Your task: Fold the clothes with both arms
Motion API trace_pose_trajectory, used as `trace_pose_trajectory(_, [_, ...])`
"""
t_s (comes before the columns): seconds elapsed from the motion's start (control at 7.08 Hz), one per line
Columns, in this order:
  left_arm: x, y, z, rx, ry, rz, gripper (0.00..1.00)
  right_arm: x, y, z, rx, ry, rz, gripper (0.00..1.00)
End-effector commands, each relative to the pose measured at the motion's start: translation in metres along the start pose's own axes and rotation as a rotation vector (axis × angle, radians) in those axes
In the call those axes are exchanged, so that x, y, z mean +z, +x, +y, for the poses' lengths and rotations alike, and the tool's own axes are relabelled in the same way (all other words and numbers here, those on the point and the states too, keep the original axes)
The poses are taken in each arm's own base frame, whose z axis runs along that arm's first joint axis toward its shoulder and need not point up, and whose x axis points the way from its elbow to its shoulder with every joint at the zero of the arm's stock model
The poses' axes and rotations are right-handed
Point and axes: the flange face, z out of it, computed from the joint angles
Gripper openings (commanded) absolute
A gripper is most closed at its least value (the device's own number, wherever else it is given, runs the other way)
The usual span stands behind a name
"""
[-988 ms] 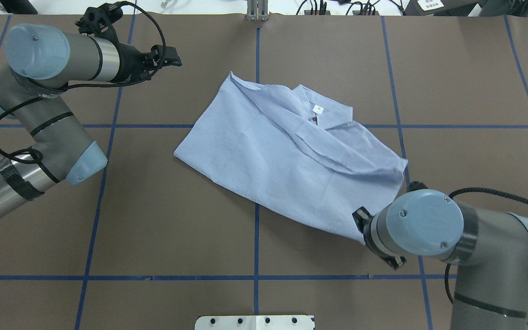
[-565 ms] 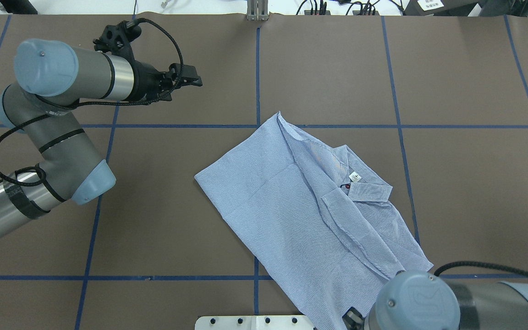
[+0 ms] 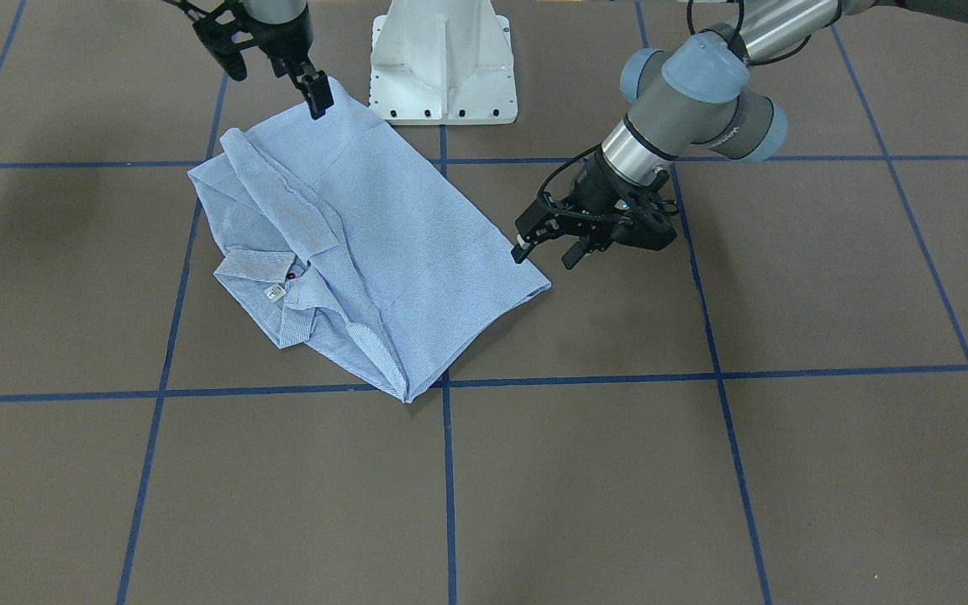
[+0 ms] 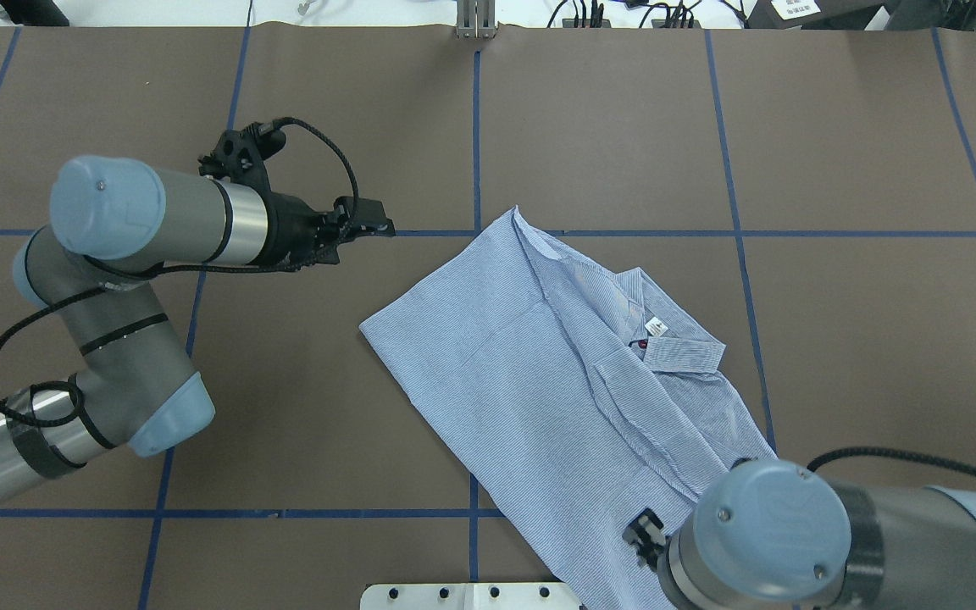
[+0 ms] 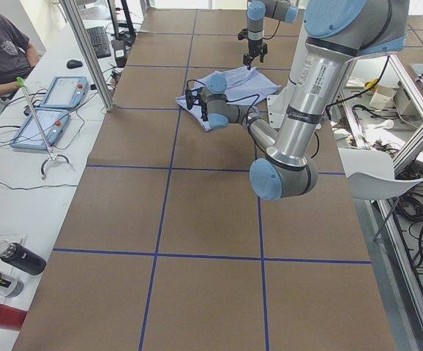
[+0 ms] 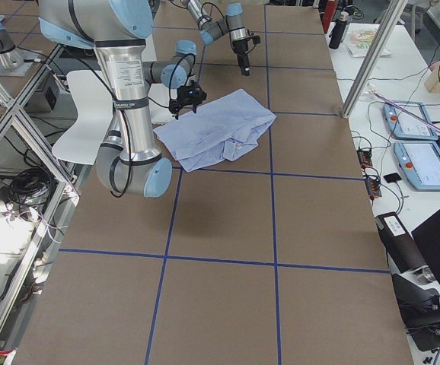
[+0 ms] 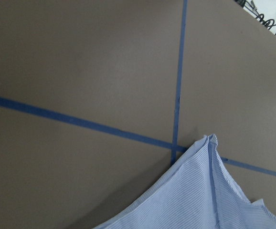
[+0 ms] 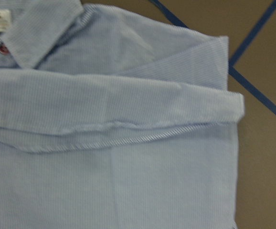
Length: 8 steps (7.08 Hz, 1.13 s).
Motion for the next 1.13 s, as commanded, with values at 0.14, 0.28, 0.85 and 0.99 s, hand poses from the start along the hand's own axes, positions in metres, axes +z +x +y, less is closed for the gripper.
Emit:
trace_pose_trajectory(0.14, [0.037,-0.008,0.03,-0.009,0.028,-0.145,0.86,-0.035,-0.055,-0.113,-0.081,0.124,-0.083,1.0])
trace_pose_trajectory(0.28, [0.043,-0.012,0.029,-0.011,0.032,-0.16,0.82,-0.032,-0.065,-0.125,-0.092,0.134,-0.072,1.0])
trace_pose_trajectory(0.85, [0.065,-0.023,0.024,-0.013,0.071,-0.201,0.58,-0.024,-0.08,-0.142,-0.096,0.14,-0.111,1.0])
trace_pose_trajectory(0.99, [0.065,-0.021,0.024,-0.014,0.071,-0.198,0.48,-0.026,-0.08,-0.145,-0.091,0.143,-0.114,1.0])
